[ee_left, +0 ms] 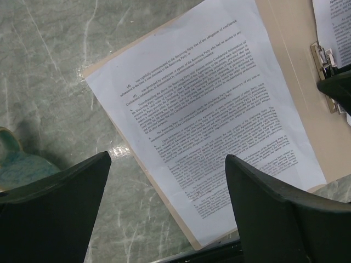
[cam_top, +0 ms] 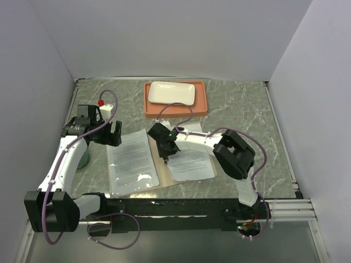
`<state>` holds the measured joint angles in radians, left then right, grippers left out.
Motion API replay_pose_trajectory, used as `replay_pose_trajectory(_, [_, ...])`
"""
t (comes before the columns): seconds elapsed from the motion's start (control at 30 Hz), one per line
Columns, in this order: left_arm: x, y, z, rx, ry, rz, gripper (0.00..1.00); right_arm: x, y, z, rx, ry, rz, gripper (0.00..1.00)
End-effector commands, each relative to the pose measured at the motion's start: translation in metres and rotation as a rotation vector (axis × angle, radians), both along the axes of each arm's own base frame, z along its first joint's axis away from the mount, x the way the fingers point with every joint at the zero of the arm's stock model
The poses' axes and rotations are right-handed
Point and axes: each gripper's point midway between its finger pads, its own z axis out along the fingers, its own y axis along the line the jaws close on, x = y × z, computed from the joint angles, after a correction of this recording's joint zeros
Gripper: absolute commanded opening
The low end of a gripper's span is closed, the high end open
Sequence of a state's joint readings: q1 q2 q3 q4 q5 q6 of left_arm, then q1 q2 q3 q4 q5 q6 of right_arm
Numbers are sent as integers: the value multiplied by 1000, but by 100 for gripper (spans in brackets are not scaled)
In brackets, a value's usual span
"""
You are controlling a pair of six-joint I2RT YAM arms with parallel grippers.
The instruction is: Put the files into the folder
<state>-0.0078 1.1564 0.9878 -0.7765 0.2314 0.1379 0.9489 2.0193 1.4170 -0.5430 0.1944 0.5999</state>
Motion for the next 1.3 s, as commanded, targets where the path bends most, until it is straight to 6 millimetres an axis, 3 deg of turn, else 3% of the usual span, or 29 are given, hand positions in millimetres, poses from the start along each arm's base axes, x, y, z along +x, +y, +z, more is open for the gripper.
replay_pose_trajectory(0.0, [8, -2, 12, -9, -21, -20, 92, -24, -33, -45, -30, 126, -70, 14])
replay_pose_trajectory(0.13, [12, -4, 15, -17, -16, -27, 92, -35, -55, -58, 16, 164, -112, 11])
replay_pose_trajectory(0.27, [15, -6, 13, -27, 0, -37, 93, -33, -65, -68, 110, 189, -158, 9])
replay_pose_trajectory(0.33, [15, -8, 11, -35, 14, -47, 99, -44, -68, -73, 146, 231, -154, 8])
replay_pose_trajectory(0.5, [15, -10, 2, -41, 44, -61, 96, -47, -77, -78, 185, 246, -183, 7])
replay_pose_trajectory(0.9, [16, 0, -3, 13, 50, -53, 96, -67, -116, -90, 263, 312, -328, 4])
replay_pose_trajectory(0.93, [17, 8, -4, 13, 54, -25, 96, -73, -121, -92, 254, 325, -338, 4])
replay_pose_trajectory(1.27, [10, 11, -23, -45, 138, -24, 96, -86, -130, -101, 336, 352, -386, 3])
